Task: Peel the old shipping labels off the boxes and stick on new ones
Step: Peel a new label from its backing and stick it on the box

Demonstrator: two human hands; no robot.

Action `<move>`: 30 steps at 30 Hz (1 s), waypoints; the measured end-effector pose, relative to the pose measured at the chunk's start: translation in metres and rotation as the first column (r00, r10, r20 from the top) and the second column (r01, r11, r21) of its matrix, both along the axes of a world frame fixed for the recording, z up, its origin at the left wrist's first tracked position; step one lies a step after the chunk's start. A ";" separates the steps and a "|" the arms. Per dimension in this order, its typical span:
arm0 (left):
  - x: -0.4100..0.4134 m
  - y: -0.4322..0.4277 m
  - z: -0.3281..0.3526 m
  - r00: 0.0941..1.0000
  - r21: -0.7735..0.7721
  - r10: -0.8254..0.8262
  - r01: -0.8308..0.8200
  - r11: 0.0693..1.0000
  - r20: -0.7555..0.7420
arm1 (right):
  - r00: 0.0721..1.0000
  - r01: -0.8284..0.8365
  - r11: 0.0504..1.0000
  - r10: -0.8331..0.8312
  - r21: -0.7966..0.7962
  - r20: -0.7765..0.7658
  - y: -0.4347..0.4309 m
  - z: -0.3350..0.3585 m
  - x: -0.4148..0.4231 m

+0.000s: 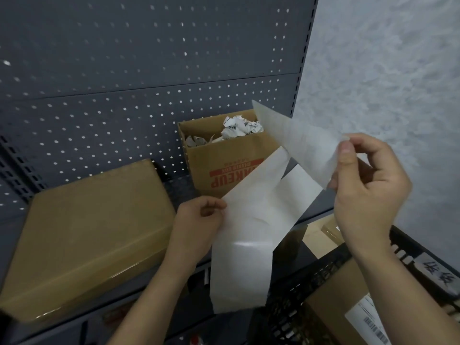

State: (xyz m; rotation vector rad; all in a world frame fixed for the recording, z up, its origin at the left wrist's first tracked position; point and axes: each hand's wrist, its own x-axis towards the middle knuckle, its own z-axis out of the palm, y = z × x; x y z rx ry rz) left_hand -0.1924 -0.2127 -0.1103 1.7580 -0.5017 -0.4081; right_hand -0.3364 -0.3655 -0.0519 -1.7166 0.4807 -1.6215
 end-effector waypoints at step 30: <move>0.018 0.057 -0.019 0.968 -0.034 -0.171 0.168 0.985 -0.181 | 0.930 -0.352 0.920 0.322 -0.174 -0.179 0.087 0.005 0.118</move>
